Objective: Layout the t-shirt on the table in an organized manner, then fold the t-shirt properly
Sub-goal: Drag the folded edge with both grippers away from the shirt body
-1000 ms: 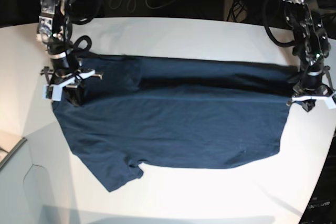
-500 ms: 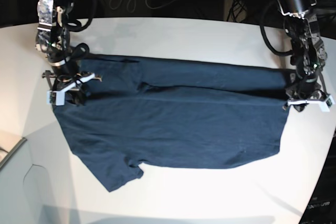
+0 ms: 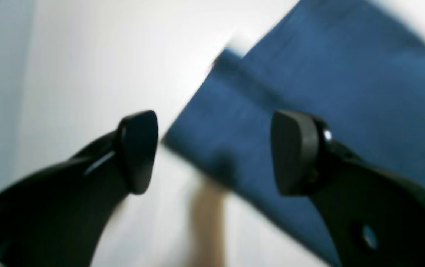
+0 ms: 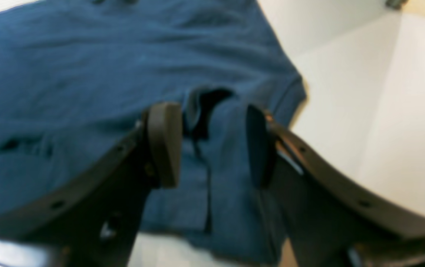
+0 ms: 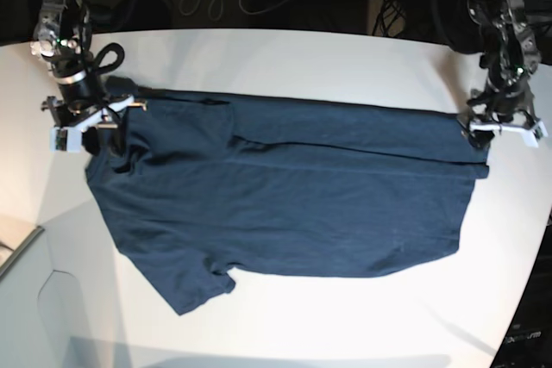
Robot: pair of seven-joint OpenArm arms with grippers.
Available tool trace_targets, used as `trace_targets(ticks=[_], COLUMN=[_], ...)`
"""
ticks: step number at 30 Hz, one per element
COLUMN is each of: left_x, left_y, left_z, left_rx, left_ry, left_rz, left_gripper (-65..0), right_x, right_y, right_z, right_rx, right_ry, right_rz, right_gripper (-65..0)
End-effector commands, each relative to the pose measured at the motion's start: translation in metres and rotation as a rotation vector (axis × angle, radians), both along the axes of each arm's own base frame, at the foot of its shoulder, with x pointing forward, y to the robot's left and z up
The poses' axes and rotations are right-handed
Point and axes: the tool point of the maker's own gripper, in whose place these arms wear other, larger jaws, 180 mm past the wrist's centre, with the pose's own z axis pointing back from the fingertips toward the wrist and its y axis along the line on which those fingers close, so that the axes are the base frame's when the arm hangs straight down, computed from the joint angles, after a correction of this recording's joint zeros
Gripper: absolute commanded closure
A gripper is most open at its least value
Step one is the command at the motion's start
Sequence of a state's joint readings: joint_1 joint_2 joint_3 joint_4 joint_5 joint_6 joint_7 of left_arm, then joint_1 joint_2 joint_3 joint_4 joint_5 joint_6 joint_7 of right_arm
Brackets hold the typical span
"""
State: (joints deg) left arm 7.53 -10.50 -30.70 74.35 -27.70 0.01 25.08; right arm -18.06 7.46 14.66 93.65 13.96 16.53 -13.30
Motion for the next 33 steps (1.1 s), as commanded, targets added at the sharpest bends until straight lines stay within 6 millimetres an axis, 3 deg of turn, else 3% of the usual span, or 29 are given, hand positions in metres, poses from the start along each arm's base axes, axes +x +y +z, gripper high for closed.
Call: trace_targets(ticks=[1, 5, 9, 12, 14, 22, 23, 25, 28, 31, 33], left_x=[0.012, 0.004, 0.014, 0.019, 0.021, 0.020, 0.020, 0.020, 0.021, 0.020, 0.021], left_y=[0.010, 0.013, 0.012, 0.011, 0.010, 0.010, 0.012, 0.015, 0.023, 0.026, 0.035], left_z=[0.013, -0.005, -0.009, -0.014, -0.017, -0.020, -0.019, -0.017, -0.011, -0.010, -0.004], left_rx=[0.030, 0.010, -0.007, -0.023, -0.032, -0.037, -0.036, -0.027, -0.010, -0.001, 0.014], left_ry=[-0.047, 0.002, 0.003, 0.010, 0.015, 0.021, 0.021, 0.019, 0.015, 0.016, 0.010], left_rz=[0.006, 0.020, 0.025, 0.031, 0.034, 0.039, 0.041, 0.042, 0.038, 0.040, 0.042], left_gripper=[-46.2, -46.2, -46.2, -45.4, -40.3, -3.1, 0.0, -0.7, 0.0, 0.0, 0.0], right_x=[0.002, -0.017, -0.034, -0.043, -0.048, -0.057, -0.059, -0.064, -0.062, -0.063, -0.063], right_y=[-0.004, -0.009, -0.011, -0.013, -0.012, -0.025, -0.026, -0.028, -0.036, -0.039, -0.039], right_z=[0.014, 0.008, -0.005, -0.018, -0.027, -0.055, -0.060, -0.069, -0.072, -0.075, -0.075], right_rx=[-0.012, -0.025, -0.024, -0.018, -0.012, -0.008, -0.005, 0.002, -0.012, -0.015, -0.015], right_ry=[-0.046, -0.013, 0.041, 0.080, 0.106, 0.179, 0.191, 0.217, 0.227, 0.237, 0.235], right_rz=[0.002, -0.007, -0.013, -0.019, -0.019, -0.043, -0.047, -0.057, -0.054, -0.054, -0.055], right_gripper=[-28.7, -28.8, -29.1, -33.5, -35.7, -36.3, -36.2, -35.3, -26.5, -8.3, 0.0])
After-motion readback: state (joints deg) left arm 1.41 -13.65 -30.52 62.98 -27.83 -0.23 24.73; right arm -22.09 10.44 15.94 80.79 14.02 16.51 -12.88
